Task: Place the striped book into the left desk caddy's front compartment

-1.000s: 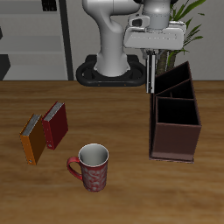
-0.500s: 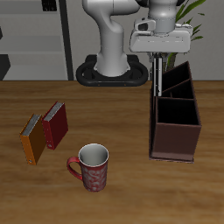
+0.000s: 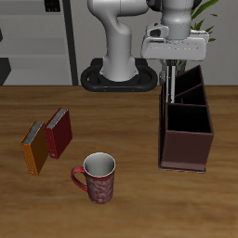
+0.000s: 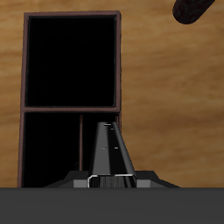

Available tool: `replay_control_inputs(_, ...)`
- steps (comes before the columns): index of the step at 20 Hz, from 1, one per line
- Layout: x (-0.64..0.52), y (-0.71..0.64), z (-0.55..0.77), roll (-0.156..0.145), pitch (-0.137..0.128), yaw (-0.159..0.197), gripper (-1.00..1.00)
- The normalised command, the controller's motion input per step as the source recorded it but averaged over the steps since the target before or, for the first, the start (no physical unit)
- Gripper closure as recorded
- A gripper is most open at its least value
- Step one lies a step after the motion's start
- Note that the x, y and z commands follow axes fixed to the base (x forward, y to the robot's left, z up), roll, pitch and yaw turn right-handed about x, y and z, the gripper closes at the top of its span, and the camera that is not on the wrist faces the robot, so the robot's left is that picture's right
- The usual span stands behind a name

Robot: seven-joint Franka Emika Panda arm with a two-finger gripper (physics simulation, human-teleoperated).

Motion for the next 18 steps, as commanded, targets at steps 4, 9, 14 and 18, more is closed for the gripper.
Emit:
replay_control_inputs(4,0.03,0.16,-0.05,0.029,0.014,-0.046,1.0)
replay_control_inputs(9,0.02,0.08,0.0,0.01,0.003,-0.025,1.0)
replay_control_inputs(14,0.07,0.01,-0.07,0.002,0.013,-0.01,1.0)
replay_control_inputs(18,-0.01,-0.04,-0.1,0.0,0.021,-0.01,1.0)
